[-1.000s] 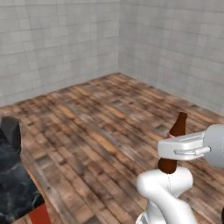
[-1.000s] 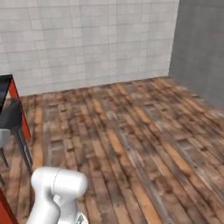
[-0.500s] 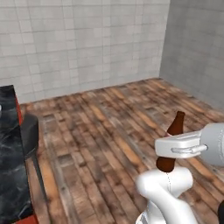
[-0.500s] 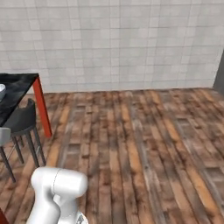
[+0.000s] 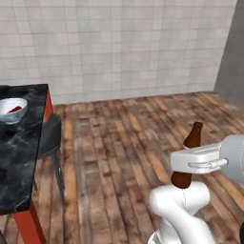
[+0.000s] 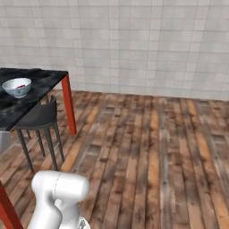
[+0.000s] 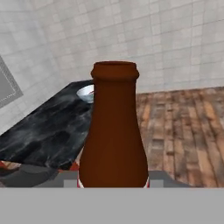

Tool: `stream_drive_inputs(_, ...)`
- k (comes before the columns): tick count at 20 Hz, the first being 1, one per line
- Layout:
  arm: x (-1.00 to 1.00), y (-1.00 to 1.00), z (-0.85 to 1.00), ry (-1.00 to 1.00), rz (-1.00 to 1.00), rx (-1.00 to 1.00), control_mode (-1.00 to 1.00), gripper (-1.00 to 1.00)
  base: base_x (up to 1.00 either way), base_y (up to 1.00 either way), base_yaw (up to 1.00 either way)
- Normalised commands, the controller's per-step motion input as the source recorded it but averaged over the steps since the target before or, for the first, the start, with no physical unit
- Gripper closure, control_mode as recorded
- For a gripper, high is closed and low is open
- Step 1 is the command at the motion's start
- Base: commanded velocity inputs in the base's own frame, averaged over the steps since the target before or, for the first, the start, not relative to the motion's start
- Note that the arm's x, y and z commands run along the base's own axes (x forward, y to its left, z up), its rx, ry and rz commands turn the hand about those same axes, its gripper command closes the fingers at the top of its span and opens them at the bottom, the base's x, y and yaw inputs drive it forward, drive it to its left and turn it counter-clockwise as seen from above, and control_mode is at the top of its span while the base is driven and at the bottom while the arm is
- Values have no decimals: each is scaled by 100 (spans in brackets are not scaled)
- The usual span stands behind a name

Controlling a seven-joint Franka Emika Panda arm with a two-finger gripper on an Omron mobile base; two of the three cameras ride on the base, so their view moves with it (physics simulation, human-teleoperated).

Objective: Open the fridge, grab two sodas, and place both sodas inside the bowl with ice on the dining counter.

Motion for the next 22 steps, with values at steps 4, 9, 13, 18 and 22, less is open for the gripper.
stream_drive_inputs(4,0,0,0,0,0,0,100,100,19,-59,39)
stream_drive_inputs(9,0,0,0,0,0,0,100,100,38,-68,31)
stream_drive_inputs(13,0,0,0,0,0,0,100,100,94,-48,27)
stream_drive_inputs(18,0,0,0,0,0,0,100,100,100,-20,32)
stream_drive_inputs(22,0,0,0,0,0,0,100,100,100,-11,34)
